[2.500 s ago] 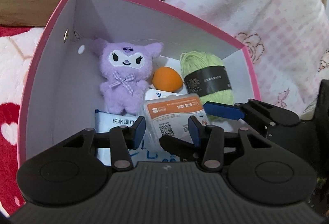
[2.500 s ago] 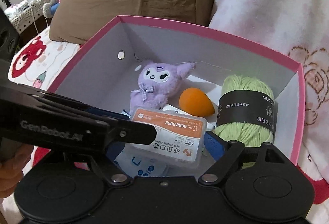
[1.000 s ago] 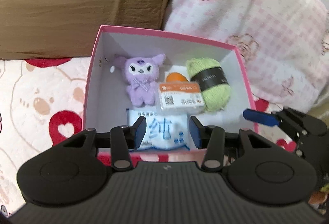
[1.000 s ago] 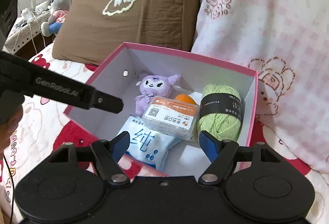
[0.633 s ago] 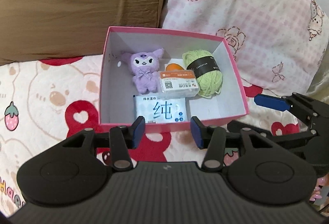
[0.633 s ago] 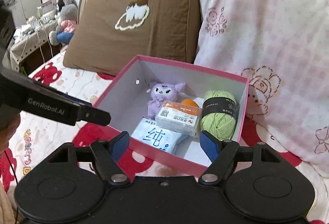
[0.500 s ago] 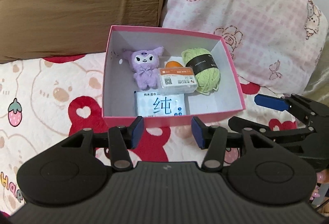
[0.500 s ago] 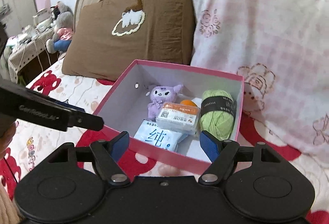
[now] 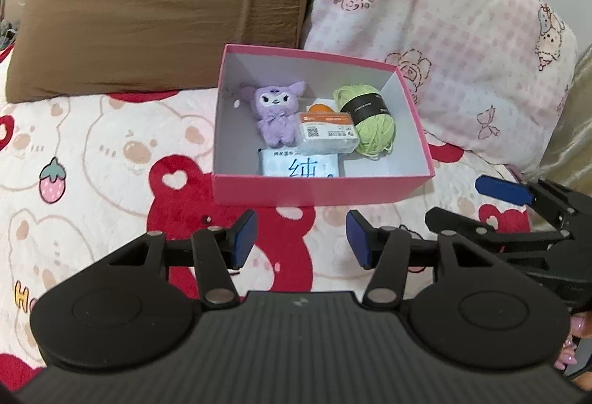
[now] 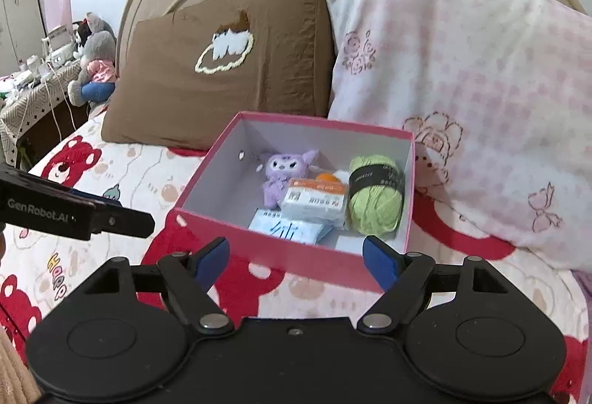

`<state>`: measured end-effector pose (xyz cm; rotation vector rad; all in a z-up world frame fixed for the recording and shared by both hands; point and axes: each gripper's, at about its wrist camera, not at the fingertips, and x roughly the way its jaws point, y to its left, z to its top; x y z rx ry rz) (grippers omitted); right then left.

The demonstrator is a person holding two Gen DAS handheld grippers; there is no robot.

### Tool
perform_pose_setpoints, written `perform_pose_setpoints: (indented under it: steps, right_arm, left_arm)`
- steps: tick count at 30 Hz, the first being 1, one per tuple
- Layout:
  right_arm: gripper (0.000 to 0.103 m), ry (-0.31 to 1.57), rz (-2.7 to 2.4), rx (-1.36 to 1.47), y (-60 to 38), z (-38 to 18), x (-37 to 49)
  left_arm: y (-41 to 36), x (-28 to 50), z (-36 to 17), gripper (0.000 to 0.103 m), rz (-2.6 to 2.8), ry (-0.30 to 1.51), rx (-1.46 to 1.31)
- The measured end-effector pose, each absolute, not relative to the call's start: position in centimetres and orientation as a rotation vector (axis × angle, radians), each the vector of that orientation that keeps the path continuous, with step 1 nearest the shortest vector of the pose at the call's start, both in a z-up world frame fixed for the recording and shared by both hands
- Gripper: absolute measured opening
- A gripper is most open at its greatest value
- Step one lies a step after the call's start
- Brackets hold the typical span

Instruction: Organize objects

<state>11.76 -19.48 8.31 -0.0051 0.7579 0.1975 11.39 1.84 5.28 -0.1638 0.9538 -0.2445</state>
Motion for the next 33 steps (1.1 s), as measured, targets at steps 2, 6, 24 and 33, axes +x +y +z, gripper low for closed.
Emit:
perform_pose_setpoints:
  steps: [2,6,24,33]
  right_arm:
    - [0.083,0.773,0.194,-0.005,-19.0,8.2,11.3]
    - [0.084,0.763,0.170,-0.035,-18.2,8.3,10.2]
    - [0.098,0.763,0.083,0.009,-17.5,8.0,6.8]
    - [0.102,0.848,0.110,0.075,-17.8,7.1,6.3]
  left_arm:
    - [2.0,10.7,5.3,0.052,-0.237,0.950,-0.156]
    - [2.3,9.5,5.3,0.054,-0.236,0.948,-0.160]
    - [1.2,6.9,3.9,0.066,-0.210,0.962,-0.103]
    - [1.9,6.8,3.4,0.091,-0.143,0.954,-0.084]
